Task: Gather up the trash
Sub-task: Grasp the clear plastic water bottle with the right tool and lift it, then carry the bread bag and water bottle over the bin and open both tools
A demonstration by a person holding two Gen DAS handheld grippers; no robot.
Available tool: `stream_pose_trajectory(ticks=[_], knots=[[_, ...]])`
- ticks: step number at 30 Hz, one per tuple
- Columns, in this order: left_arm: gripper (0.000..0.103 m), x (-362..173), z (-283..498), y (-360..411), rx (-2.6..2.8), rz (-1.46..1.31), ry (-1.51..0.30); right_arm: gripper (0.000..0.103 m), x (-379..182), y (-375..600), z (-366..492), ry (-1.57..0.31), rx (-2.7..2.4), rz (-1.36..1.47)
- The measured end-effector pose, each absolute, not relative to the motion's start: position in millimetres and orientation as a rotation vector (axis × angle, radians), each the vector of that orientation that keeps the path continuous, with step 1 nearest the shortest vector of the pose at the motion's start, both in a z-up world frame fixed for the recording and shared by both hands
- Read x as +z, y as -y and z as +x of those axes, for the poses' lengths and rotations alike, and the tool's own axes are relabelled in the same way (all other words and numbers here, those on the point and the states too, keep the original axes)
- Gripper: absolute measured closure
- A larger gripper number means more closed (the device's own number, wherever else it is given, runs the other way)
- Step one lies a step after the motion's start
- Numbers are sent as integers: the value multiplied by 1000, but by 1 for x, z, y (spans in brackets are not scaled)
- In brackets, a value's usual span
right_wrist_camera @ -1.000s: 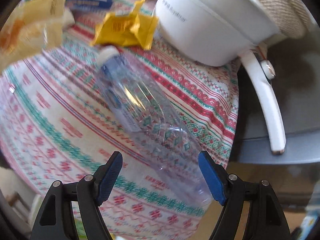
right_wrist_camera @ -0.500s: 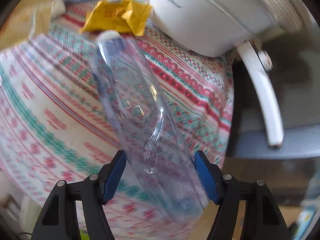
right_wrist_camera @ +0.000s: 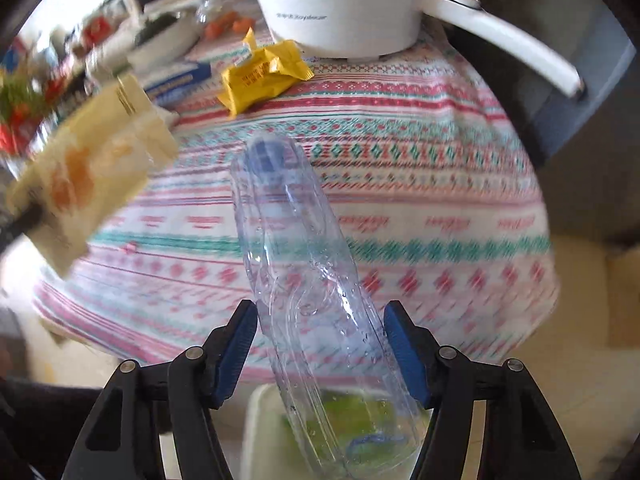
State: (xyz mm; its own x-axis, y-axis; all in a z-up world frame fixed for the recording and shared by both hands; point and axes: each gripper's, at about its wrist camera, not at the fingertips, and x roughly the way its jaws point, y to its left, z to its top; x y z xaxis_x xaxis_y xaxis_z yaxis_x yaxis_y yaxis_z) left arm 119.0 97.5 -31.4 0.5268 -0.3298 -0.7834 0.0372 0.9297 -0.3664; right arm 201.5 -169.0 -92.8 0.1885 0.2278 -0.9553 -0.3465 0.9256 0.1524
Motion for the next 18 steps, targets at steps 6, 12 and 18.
stream_pose_trajectory(ticks=[6, 12, 18], knots=[[102, -41, 112, -90, -219, -304, -1039, 37, -98, 164, 171, -1319, 347, -55], [102, -41, 105, -88, -221, -290, -1036, 34, -118, 153, 170, -1371, 342, -64], [102, -43, 105, -89, -210, -281, -1043, 32, -110, 129, 188, -1320, 340, -136]])
